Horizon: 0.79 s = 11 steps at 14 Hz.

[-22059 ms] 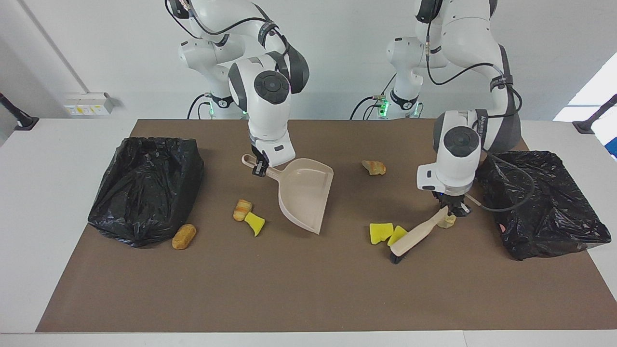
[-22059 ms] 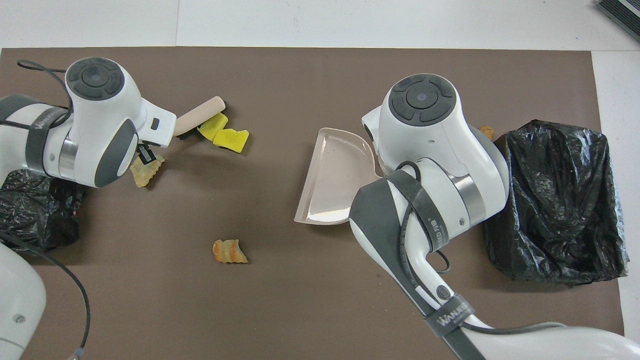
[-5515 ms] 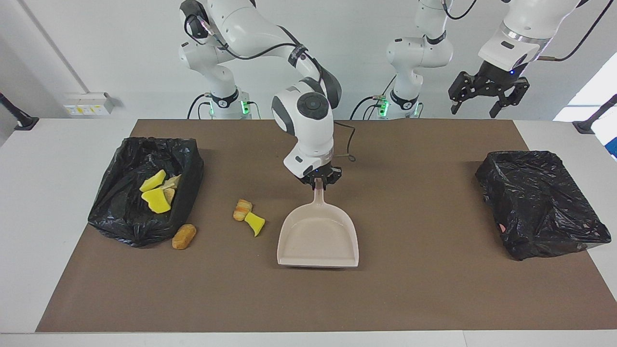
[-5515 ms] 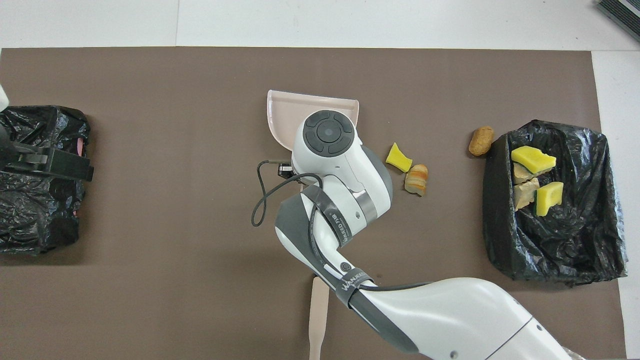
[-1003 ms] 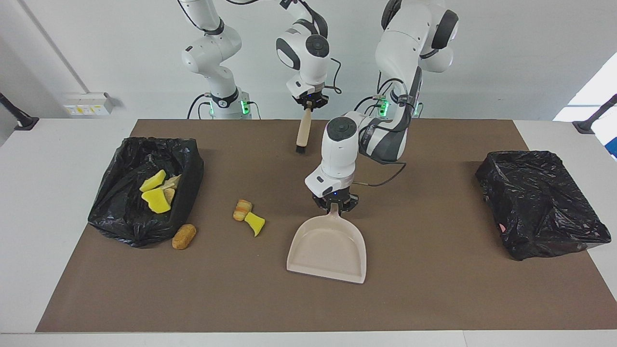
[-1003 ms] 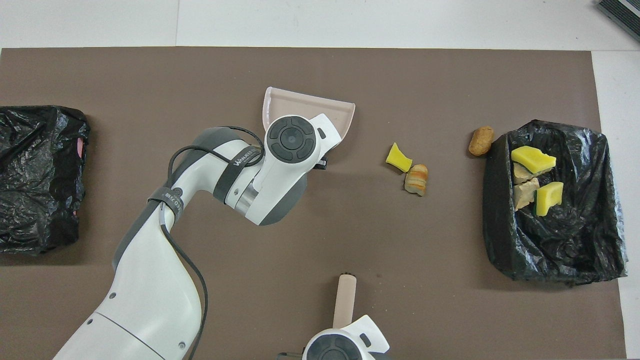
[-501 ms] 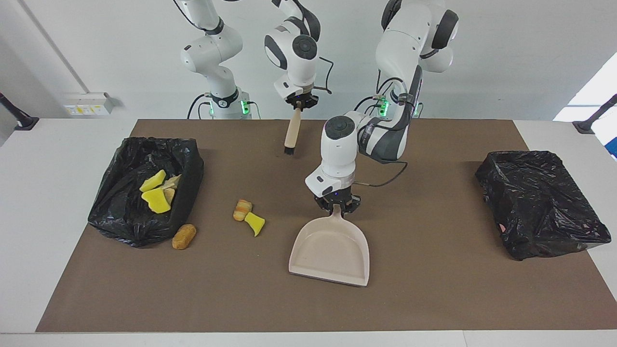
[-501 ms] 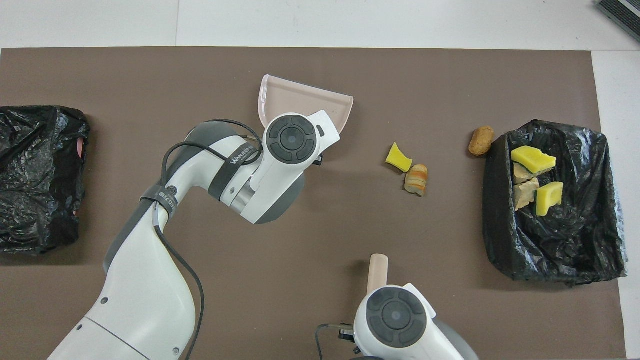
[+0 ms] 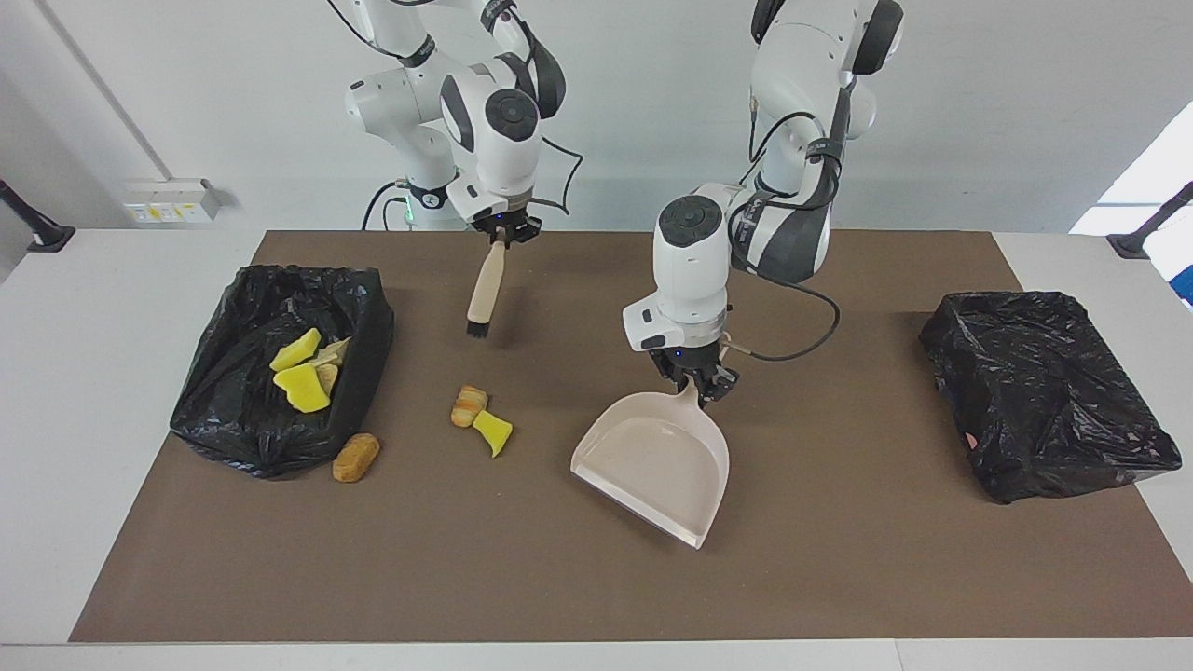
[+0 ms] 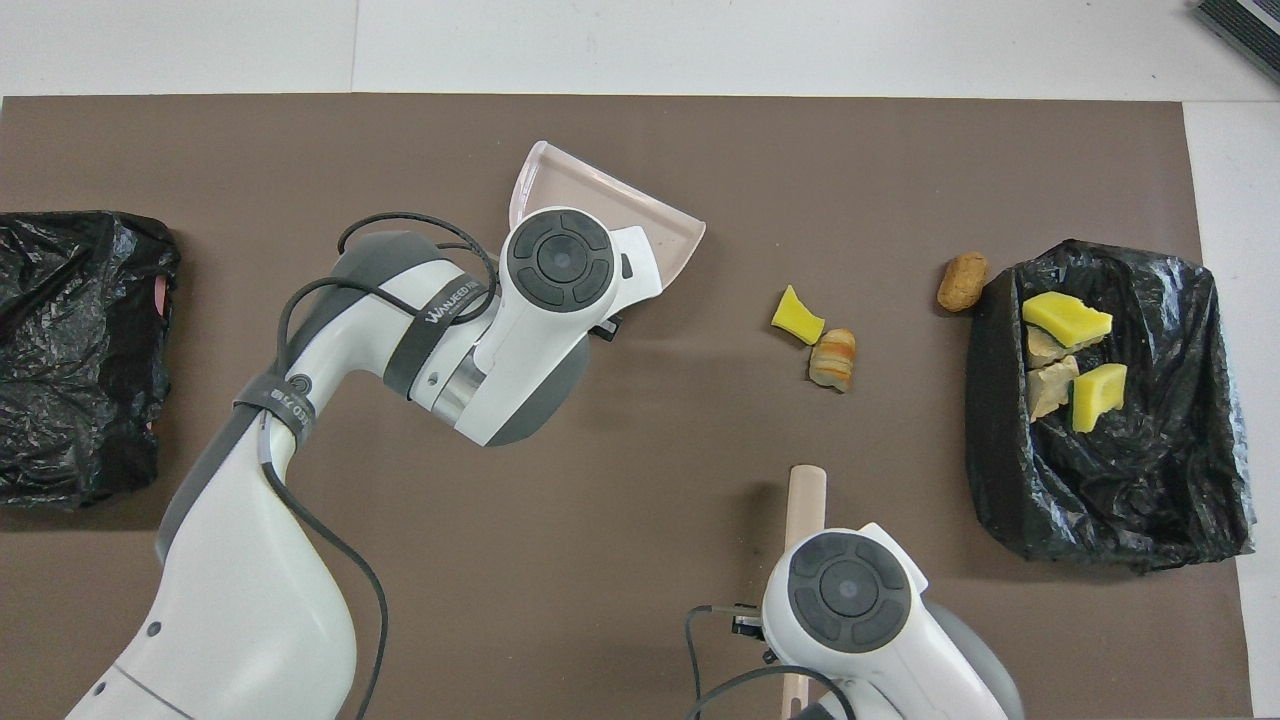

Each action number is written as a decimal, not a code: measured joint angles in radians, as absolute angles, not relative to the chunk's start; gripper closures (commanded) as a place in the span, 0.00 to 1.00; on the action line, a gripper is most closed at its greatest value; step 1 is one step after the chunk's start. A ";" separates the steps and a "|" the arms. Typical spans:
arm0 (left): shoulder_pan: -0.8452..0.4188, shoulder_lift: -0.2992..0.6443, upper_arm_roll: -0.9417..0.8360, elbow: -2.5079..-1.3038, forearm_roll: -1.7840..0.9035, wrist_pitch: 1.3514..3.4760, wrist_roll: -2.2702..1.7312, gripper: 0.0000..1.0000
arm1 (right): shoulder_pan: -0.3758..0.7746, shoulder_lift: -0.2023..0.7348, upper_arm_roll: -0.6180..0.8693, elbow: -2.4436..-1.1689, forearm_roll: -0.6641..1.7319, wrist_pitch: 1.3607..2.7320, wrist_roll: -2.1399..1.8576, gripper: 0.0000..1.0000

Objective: Sweep and dump trash in bin
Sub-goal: 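Grasp the wooden brush with the right gripper while the left gripper holds the dustpan, then carry the brush past the sponge and crust with the right gripper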

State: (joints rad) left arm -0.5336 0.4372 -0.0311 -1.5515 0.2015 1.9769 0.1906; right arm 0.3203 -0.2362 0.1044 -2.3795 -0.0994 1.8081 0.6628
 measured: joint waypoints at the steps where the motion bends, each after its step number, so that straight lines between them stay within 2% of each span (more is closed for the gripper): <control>1: -0.532 0.437 -0.031 -1.552 0.201 1.956 0.252 1.00 | 0.289 -0.224 0.104 -2.369 -0.136 1.812 0.647 1.00; 6: -0.532 0.417 -0.033 -1.596 0.201 1.902 0.433 1.00 | 0.170 -0.067 0.104 -2.188 -0.289 1.834 0.553 1.00; 11: -0.540 0.355 -0.038 -1.694 0.202 1.902 0.490 1.00 | 0.056 0.146 0.102 -2.056 -0.463 1.979 0.535 1.00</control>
